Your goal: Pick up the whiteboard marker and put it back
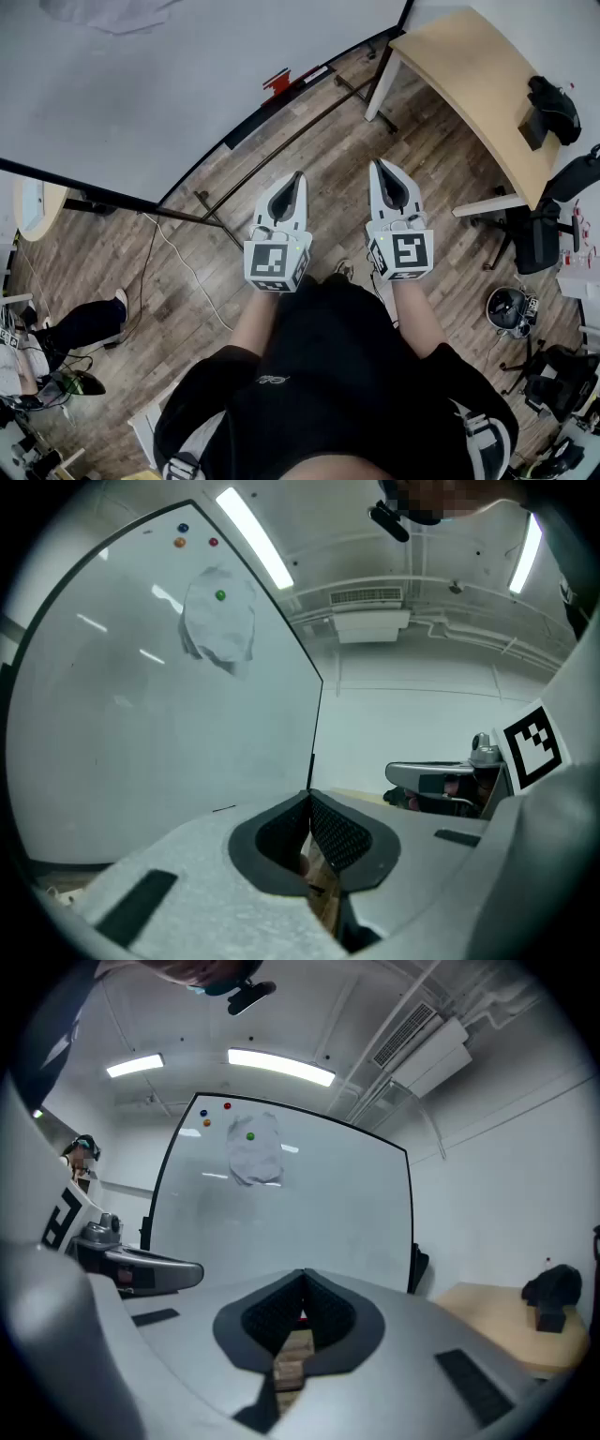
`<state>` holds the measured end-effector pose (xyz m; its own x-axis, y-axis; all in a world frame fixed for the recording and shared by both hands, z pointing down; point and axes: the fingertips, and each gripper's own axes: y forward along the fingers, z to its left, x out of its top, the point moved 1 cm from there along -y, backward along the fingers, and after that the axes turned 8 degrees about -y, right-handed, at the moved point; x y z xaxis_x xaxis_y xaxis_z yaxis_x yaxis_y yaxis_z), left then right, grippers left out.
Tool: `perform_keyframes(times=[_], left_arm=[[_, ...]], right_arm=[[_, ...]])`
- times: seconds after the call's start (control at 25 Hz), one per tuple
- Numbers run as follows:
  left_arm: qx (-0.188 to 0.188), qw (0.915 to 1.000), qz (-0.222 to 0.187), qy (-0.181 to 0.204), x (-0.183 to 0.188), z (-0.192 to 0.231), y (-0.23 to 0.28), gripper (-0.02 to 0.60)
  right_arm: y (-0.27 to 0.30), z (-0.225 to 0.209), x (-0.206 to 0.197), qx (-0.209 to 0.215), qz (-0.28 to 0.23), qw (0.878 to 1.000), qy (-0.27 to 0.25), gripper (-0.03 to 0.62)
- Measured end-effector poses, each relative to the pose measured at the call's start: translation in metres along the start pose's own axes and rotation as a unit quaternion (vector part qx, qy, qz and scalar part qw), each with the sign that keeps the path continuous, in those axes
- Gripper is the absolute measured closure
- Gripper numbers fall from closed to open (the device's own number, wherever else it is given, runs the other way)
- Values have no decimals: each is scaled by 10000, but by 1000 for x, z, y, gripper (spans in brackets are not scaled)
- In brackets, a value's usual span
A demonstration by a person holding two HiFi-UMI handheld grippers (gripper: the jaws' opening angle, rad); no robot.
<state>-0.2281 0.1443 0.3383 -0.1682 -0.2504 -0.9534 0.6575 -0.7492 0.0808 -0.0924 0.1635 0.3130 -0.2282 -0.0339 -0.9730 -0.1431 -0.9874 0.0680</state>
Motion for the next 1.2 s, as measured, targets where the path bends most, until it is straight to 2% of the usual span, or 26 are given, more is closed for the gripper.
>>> perform_keyframes(times=[0.24, 0.56, 0.84, 1.2], left_arm=[[-53, 10000, 64, -35, -5, 22, -3, 575], [-357, 9988, 326, -112, -21, 39, -15, 575], [-444, 9974, 536, -206, -36, 63, -26, 575], [-583, 9964, 604, -68, -39, 57, 1, 575]], right_arm=[[12, 28, -4, 93, -6, 10000, -16, 592], [12, 59, -19, -21, 236, 9997, -25, 592], [16, 85, -26, -143, 334, 9993, -6, 592], [29, 63, -34, -289, 282, 9992, 68, 592]])
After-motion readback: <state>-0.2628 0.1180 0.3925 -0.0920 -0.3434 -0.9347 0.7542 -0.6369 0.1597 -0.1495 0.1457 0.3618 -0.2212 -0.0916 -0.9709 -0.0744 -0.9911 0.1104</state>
